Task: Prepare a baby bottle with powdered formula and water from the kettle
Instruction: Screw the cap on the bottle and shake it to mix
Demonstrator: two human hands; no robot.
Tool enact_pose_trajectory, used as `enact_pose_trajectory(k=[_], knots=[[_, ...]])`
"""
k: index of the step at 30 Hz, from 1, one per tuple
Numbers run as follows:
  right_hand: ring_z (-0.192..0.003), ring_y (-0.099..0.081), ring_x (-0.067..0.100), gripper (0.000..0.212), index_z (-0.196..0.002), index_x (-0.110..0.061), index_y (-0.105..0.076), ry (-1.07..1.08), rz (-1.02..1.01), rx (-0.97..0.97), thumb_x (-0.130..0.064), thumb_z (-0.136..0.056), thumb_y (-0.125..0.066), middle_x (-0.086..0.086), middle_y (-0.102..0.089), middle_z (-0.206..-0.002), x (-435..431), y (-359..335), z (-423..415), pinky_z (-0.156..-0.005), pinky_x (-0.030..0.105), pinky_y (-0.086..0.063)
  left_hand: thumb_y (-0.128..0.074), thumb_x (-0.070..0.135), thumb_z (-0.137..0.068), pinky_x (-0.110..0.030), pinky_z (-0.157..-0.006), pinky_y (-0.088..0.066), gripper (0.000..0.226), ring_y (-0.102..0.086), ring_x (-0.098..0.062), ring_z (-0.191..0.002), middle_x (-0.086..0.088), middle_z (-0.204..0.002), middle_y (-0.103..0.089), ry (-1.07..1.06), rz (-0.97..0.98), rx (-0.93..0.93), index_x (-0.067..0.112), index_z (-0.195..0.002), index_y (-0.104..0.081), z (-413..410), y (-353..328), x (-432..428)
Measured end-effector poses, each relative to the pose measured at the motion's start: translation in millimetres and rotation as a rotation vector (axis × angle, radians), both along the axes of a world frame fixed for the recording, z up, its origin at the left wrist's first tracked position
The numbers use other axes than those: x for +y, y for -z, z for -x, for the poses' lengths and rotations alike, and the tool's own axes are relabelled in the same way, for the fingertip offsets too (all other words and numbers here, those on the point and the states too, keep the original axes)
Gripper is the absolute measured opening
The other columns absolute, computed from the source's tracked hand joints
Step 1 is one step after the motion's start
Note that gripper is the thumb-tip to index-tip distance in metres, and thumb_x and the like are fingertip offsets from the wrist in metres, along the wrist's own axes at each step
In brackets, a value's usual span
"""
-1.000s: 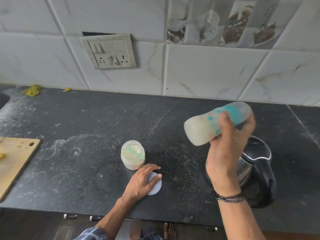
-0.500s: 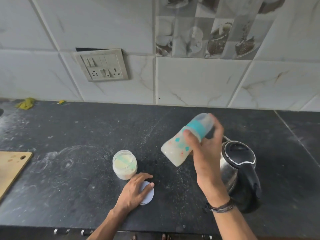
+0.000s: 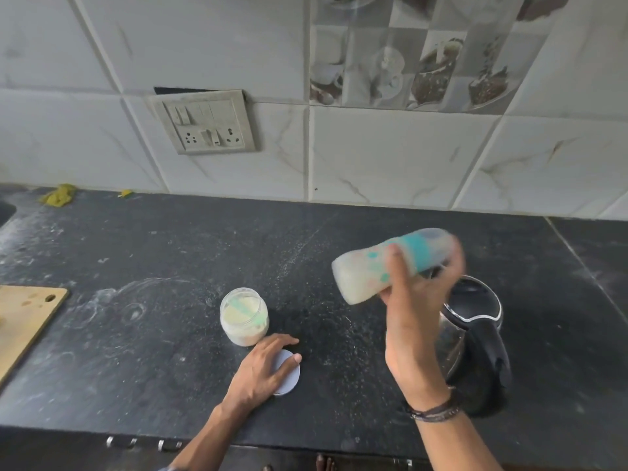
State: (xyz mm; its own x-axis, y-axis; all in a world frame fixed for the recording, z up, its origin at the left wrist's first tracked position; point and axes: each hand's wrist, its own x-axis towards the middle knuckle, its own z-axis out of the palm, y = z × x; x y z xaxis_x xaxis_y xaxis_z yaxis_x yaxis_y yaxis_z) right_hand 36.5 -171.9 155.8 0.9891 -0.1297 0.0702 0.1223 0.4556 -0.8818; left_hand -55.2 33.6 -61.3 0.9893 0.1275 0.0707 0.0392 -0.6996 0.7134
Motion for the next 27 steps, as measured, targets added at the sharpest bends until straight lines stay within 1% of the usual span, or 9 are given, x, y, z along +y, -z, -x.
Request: enact_pose_trajectory(k=[2,3,7,11,16,20,24,25,27], knots=[[-0.093,-0.072,0.014,0.07,-0.136,-0.039,-0.045,-0.148,0.108,-0.01,-0.017,-0.084,-0.087,0.001,-0.074,-0.112,3,3,4,-0.079,0.037,-0.061,-0.057,0.058,-0.097,-0.005,-0.1,-0.03,0.035,-0.047,0.013,-0.122,0.029,-0.125,-0.057,-0.005,0.01,-0.001,0.036,-0.122,-0.065,2,1,0],[-0.092,-0.072,0.014,0.07,-0.135,-0.039,-0.046,-0.138,0.099,-0.031,-0.017,-0.083,-0.086,-0.003,-0.075,-0.107,1,1,5,-0.077,0.034,-0.06,-0.055,0.062,-0.096,-0.006,-0.099,-0.031,0.036,-0.047,0.012,-0.122,0.03,-0.125,-0.057,0.004,0.018,-0.005,0.038,-0.122,-0.064,2,1,0],[-0.109,-0.073,0.013,0.079,-0.145,-0.039,-0.037,0.14,-0.104,-0.01,-0.035,-0.084,-0.087,-0.011,-0.072,-0.118,0,-6,3,-0.081,0.038,-0.062,-0.048,0.068,-0.095,-0.007,-0.098,-0.033,0.04,-0.048,0.011,-0.123,0.036,-0.124,-0.054,0.027,0.028,-0.005,0.042,-0.121,-0.062,-1,2,5],[-0.095,-0.073,0.01,0.072,-0.145,-0.03,-0.038,0.014,0.041,0.005,-0.01,-0.09,-0.081,-0.01,-0.076,-0.103,10,-5,9,-0.079,0.039,-0.061,-0.048,0.067,-0.096,0.0,-0.095,-0.03,0.036,-0.045,0.014,-0.123,0.044,-0.125,-0.048,0.037,0.026,-0.012,0.045,-0.12,-0.061,0,6,6],[-0.111,-0.073,0.013,0.078,-0.143,-0.04,-0.039,0.226,-0.145,0.018,-0.037,-0.08,-0.085,-0.008,-0.072,-0.12,14,-14,11,-0.079,0.036,-0.063,-0.05,0.064,-0.097,0.001,-0.094,-0.029,0.033,-0.045,0.015,-0.121,0.042,-0.124,-0.049,0.048,0.026,-0.014,0.043,-0.12,-0.061,-3,8,7],[-0.096,-0.072,0.016,0.071,-0.137,-0.039,-0.047,0.013,0.068,-0.02,-0.024,-0.079,-0.086,-0.002,-0.073,-0.108,24,-14,17,-0.079,0.038,-0.061,-0.05,0.063,-0.097,-0.002,-0.093,-0.032,0.033,-0.048,0.012,-0.119,0.038,-0.12,-0.053,0.067,0.028,-0.02,0.042,-0.12,-0.061,-4,8,10],[-0.113,-0.073,0.017,0.086,-0.145,-0.04,-0.038,0.211,-0.104,-0.051,-0.046,-0.077,-0.092,-0.007,-0.071,-0.123,22,-24,15,-0.08,0.038,-0.063,-0.051,0.059,-0.098,-0.002,-0.095,-0.03,0.033,-0.045,0.014,-0.121,0.032,-0.123,-0.055,0.075,0.021,-0.017,0.038,-0.122,-0.062,-4,7,9],[-0.114,-0.073,0.016,0.084,-0.144,-0.039,-0.038,0.231,-0.124,-0.043,-0.045,-0.079,-0.091,-0.008,-0.07,-0.124,23,-24,14,-0.08,0.039,-0.063,-0.051,0.059,-0.098,-0.003,-0.096,-0.03,0.034,-0.045,0.014,-0.121,0.031,-0.122,-0.056,0.073,0.021,-0.024,0.038,-0.122,-0.063,-3,7,9],[-0.101,-0.075,0.011,0.071,-0.141,-0.035,-0.04,0.11,-0.009,-0.032,-0.027,-0.087,-0.086,-0.012,-0.074,-0.11,30,-20,11,-0.076,0.035,-0.062,-0.051,0.059,-0.098,-0.006,-0.098,-0.031,0.035,-0.046,0.012,-0.12,0.03,-0.122,-0.057,0.072,0.021,-0.037,0.036,-0.122,-0.063,-3,8,10]])
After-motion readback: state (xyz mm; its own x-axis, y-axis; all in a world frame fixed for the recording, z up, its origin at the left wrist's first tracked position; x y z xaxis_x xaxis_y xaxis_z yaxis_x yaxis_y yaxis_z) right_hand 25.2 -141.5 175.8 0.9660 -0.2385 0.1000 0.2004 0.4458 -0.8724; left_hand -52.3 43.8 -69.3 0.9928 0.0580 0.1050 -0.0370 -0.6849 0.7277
